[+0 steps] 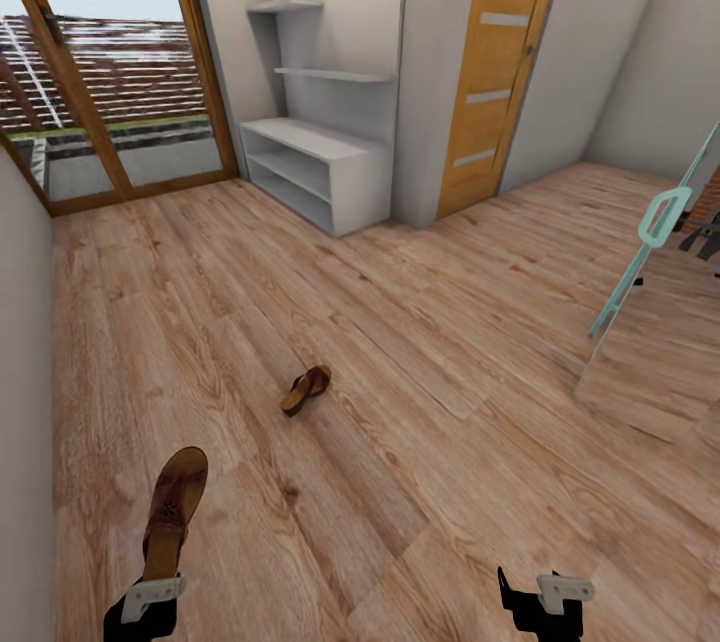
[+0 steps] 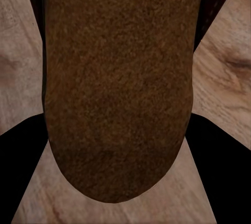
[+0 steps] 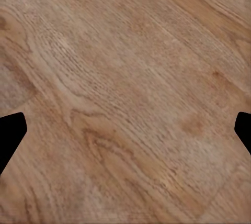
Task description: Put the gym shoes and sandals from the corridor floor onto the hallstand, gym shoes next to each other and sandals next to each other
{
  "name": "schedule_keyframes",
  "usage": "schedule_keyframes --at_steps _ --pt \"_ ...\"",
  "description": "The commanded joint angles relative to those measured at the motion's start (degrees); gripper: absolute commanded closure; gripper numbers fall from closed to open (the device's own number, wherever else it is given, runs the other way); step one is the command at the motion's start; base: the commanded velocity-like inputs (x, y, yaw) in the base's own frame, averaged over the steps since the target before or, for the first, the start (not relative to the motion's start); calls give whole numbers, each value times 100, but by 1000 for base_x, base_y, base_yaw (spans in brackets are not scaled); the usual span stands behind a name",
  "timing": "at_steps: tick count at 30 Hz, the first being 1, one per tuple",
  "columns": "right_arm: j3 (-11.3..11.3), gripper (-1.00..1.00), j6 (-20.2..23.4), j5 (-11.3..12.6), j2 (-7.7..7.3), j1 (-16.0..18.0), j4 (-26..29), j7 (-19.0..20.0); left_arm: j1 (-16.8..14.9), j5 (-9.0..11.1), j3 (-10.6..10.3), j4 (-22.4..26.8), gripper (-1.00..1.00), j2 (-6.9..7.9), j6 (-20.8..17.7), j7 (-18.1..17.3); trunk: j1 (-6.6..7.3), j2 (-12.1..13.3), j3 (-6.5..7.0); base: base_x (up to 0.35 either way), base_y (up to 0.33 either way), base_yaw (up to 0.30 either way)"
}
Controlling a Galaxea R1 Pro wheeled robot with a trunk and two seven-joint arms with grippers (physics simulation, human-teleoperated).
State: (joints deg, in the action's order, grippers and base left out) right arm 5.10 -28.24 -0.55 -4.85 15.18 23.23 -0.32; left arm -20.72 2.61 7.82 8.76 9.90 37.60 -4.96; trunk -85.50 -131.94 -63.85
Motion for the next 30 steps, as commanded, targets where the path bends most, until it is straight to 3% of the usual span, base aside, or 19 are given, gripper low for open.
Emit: schedule_keyframes --at_steps 1,13,30 --pt "9 -100 -16 -7 1 3 -3 -3 -3 123 26 -32 100 -1 58 -51 1 -1 2 0 0 0" --pt "9 -100 -14 -7 8 3 -3 -3 -3 215 9 -58 100 -5 98 -75 1 -1 10 35 -10 0" --pt "9 -100 -14 -7 27 3 -9 -3 -3 223 9 -58 100 -12 98 -71 1 -1 10 210 -196 0"
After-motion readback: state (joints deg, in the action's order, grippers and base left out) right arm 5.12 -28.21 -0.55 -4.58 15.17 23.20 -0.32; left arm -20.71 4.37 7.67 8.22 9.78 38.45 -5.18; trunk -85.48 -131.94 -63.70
